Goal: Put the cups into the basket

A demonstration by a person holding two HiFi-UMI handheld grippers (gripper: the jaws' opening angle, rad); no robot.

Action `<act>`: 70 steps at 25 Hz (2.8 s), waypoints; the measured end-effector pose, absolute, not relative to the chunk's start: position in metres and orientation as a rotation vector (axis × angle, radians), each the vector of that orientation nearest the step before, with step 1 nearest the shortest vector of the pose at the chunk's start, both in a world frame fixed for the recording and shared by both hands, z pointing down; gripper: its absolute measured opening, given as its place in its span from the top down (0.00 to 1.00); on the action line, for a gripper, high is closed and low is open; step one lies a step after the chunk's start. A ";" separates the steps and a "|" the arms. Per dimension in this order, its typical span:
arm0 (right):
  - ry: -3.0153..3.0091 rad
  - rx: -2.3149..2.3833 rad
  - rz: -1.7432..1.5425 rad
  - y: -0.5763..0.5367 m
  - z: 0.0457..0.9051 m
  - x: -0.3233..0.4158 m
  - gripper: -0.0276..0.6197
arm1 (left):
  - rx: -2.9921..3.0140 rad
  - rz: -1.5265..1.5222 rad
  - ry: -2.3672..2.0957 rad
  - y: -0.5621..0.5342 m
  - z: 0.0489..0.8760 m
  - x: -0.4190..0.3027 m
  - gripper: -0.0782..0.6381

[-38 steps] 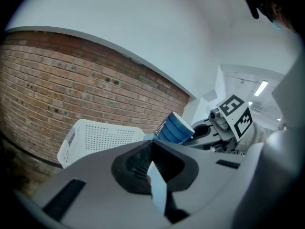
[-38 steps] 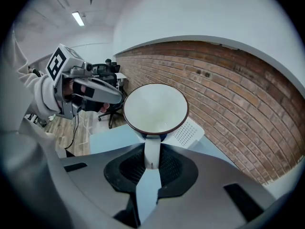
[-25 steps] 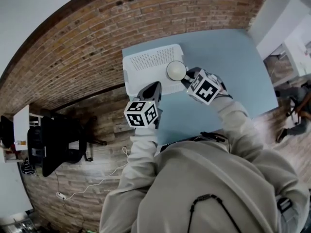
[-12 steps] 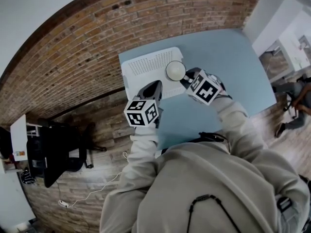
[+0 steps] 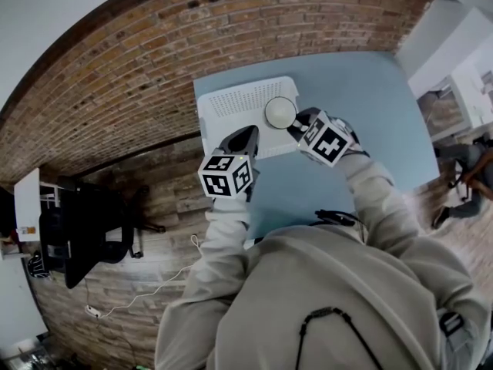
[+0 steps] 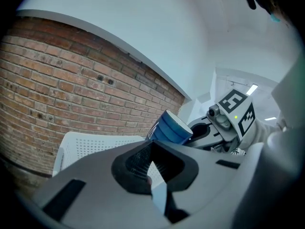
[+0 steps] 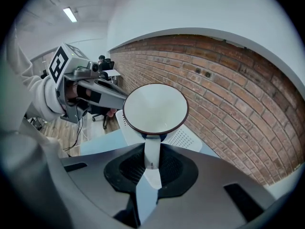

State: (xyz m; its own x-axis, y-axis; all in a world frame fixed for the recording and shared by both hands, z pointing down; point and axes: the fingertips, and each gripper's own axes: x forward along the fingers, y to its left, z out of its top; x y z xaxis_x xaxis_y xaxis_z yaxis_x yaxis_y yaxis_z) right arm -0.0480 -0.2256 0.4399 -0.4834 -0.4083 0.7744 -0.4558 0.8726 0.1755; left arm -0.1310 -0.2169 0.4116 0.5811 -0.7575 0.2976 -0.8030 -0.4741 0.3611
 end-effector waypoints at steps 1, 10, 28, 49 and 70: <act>-2.134 0.616 0.071 -0.228 0.442 -0.049 0.88 | 2.345 0.135 -1.250 -0.219 0.413 -0.131 0.90; -2.126 0.542 0.109 -0.258 0.467 -0.065 0.88 | 2.317 0.128 -1.239 -0.257 0.424 -0.133 0.90; -2.061 0.411 0.255 -0.325 0.569 -0.101 0.88 | 2.154 0.218 -1.211 -0.337 0.505 -0.171 0.90; -1.931 0.270 0.274 -0.348 0.677 -0.133 0.87 | 2.051 0.336 -1.213 -0.374 0.583 -0.191 0.90; -1.852 0.235 0.330 -0.336 0.732 -0.127 0.79 | 2.031 0.291 -1.181 -0.372 0.590 -0.193 0.90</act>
State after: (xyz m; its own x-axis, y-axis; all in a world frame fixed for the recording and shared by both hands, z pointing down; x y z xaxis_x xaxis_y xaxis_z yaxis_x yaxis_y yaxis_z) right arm -0.1273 -0.3361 0.7321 -0.2990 0.0049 0.9542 -0.3246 0.9398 -0.1065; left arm -0.1934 -0.3719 0.5895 0.5473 -0.6480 0.5297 -0.8199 -0.2880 0.4948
